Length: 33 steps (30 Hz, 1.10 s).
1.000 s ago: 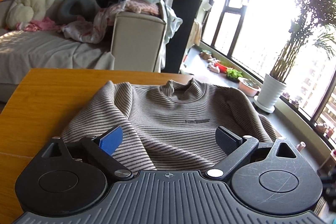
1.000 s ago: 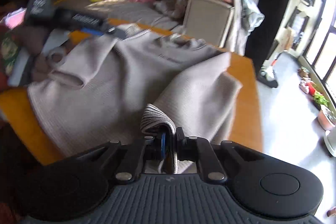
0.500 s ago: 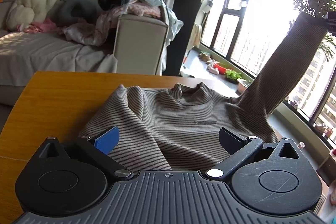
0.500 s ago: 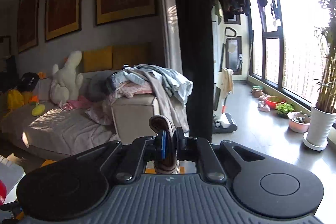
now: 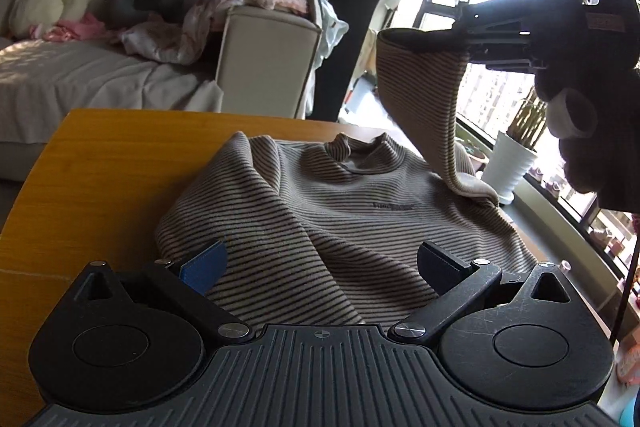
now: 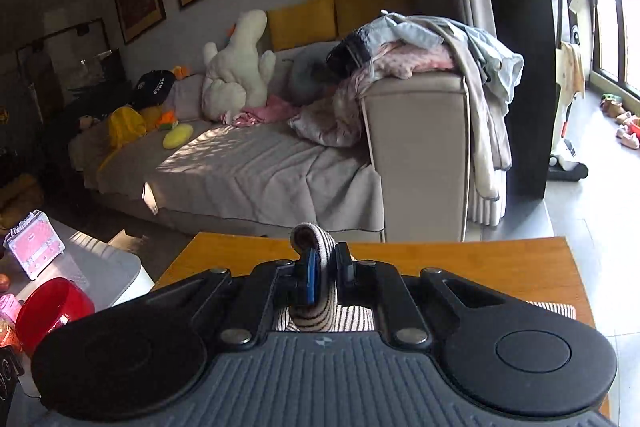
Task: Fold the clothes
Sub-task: 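Carry the held sleeve across the sweater body with the right gripper and release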
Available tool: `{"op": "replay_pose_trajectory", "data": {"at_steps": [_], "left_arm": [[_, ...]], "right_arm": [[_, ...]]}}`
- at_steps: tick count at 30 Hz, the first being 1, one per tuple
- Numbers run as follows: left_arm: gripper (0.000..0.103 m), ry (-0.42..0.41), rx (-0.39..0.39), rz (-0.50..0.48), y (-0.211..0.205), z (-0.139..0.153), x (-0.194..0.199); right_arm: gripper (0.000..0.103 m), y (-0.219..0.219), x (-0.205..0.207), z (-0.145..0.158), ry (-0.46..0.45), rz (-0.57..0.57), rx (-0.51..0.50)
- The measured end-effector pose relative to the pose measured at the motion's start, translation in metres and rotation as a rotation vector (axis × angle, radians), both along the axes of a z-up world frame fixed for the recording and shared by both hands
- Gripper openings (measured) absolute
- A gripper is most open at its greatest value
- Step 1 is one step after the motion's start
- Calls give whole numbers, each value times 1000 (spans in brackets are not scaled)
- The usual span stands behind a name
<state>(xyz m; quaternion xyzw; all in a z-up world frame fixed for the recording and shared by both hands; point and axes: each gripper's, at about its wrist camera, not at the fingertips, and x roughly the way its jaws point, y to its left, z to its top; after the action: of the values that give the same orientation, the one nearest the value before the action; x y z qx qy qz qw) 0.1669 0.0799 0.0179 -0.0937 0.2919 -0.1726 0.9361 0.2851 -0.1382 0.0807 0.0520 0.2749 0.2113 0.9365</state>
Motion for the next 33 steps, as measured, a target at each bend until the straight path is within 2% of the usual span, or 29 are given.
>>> {"op": "replay_pose_trajectory", "data": {"at_steps": [5, 6, 7, 9, 11, 14, 18, 21, 25, 30, 32, 33], "left_arm": [[103, 10, 4, -12, -3, -2, -1], [103, 12, 5, -13, -4, -3, -1], [103, 14, 6, -13, -4, -3, -1], [103, 20, 7, -10, -3, -4, 0], [103, 22, 8, -2, -2, -4, 0], [103, 21, 4, 10, 1, -2, 1], [103, 22, 1, 50, 10, 0, 4], [103, 28, -8, 80, 16, 2, 6], [103, 17, -10, 99, 21, 10, 2], [103, -4, -9, 116, 28, 18, -5], [103, -9, -16, 127, 33, 21, -6], [103, -12, -19, 133, 35, 22, -7]], "right_arm": [[14, 5, 6, -23, 28, 2, -17], [21, 4, 6, -25, 31, 4, -17], [34, 2, 4, -26, 31, -3, -15], [39, -5, -2, -28, 34, -16, -8], [39, -13, -13, -30, 70, -17, 14], [39, -23, -40, -43, 179, -6, 69], [39, -28, -94, -72, 417, 81, 262], [38, -19, -123, -93, 558, 146, 392], [38, -1, -134, -120, 690, 147, 455], [38, 15, -122, -142, 745, 91, 494], [37, 24, -117, -138, 706, 96, 461], [30, 29, -114, -133, 671, 98, 429]]}}
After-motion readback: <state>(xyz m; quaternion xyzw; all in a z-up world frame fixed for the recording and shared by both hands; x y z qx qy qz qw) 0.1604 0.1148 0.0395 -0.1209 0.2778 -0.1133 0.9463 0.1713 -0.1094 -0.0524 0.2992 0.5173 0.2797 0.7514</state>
